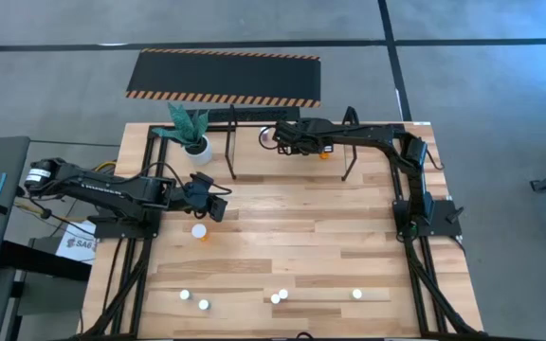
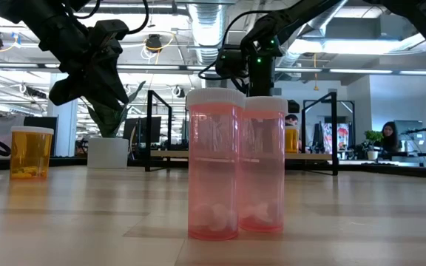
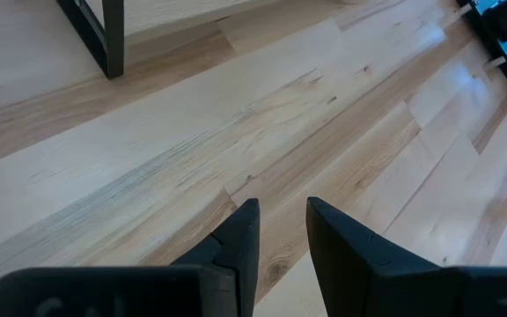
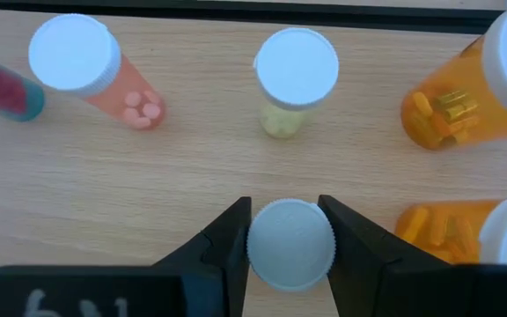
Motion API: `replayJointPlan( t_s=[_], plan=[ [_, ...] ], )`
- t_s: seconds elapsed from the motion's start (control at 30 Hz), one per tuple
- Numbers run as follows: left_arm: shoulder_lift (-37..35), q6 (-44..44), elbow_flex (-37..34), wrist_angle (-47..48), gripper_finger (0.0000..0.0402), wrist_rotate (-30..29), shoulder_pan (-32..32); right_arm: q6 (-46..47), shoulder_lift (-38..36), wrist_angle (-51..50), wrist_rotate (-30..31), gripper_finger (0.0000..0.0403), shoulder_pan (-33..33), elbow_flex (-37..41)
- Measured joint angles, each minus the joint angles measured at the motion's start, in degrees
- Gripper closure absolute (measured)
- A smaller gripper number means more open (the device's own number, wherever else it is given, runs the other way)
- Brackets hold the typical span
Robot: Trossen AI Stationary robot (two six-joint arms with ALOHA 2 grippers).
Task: Pick and place medicine bottles onto shelf by color
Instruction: Put the yellow pill bottle on the shelf
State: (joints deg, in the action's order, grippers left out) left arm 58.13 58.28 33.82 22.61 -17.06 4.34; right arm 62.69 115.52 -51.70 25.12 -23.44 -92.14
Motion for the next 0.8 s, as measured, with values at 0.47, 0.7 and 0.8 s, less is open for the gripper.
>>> replayJointPlan(
  t_s=[0.47,0.7,0.8],
  plan=[
    [0.0,0.0,0.0,0.0,0.0319,-0.01,0.01,-0.15,0.02,-0.1,-0.32,0.022,0.11,0.02],
    [0.0,0.0,0.0,0.0,0.0319,0.0,0.02,-0.14,0.01,-0.9,-0.39,0.0182,0.61,0.02],
    [0.01,0.0,0.0,0.0,0.0319,0.0,0.01,0.25,-0.02,-2.48,-0.8,0.0178,1.05,-0.63]
  ],
)
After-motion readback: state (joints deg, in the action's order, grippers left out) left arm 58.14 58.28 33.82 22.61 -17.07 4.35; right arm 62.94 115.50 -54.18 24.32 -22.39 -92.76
